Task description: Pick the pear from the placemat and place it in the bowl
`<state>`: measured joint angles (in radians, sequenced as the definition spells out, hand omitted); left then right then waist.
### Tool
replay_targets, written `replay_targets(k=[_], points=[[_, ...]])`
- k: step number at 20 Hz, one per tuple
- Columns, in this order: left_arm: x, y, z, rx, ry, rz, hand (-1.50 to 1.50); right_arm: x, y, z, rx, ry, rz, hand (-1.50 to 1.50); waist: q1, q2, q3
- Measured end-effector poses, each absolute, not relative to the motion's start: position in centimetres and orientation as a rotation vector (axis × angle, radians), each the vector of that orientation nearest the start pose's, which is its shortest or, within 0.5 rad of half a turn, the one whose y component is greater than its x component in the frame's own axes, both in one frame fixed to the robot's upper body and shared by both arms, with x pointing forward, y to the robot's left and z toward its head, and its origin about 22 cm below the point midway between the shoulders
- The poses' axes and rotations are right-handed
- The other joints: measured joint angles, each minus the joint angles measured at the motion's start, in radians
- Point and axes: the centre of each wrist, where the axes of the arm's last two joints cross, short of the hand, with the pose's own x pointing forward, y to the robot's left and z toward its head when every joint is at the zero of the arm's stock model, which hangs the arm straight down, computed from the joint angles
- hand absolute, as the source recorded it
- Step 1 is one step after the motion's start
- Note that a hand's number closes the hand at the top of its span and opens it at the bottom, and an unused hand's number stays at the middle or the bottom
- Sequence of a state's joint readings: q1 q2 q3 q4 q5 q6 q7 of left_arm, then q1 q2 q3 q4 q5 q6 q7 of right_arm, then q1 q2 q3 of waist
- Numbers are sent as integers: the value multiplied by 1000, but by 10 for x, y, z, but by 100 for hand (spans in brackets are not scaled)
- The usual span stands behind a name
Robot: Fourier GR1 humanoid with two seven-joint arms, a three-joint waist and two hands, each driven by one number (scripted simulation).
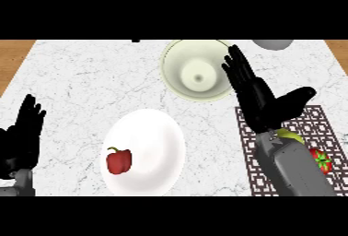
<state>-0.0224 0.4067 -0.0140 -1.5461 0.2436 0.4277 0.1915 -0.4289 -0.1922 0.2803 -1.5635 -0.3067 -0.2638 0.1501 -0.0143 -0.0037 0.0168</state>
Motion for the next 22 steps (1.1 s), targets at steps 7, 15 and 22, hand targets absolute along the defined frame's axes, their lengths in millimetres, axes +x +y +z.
replay_targets(k=[7,15,22], points=[[259,274,44,273,-1534,49,0,303,-217,64,116,-1334,361,150,-10,6,-20],[260,233,37,126,-1579,-53,0,267,-291,42,-232,-1369,57,-150,-27,0,-17],[271,222,32,86,-1593,-99,0,262,-332,90,-403,-1415,63,-150,0,2,-17]])
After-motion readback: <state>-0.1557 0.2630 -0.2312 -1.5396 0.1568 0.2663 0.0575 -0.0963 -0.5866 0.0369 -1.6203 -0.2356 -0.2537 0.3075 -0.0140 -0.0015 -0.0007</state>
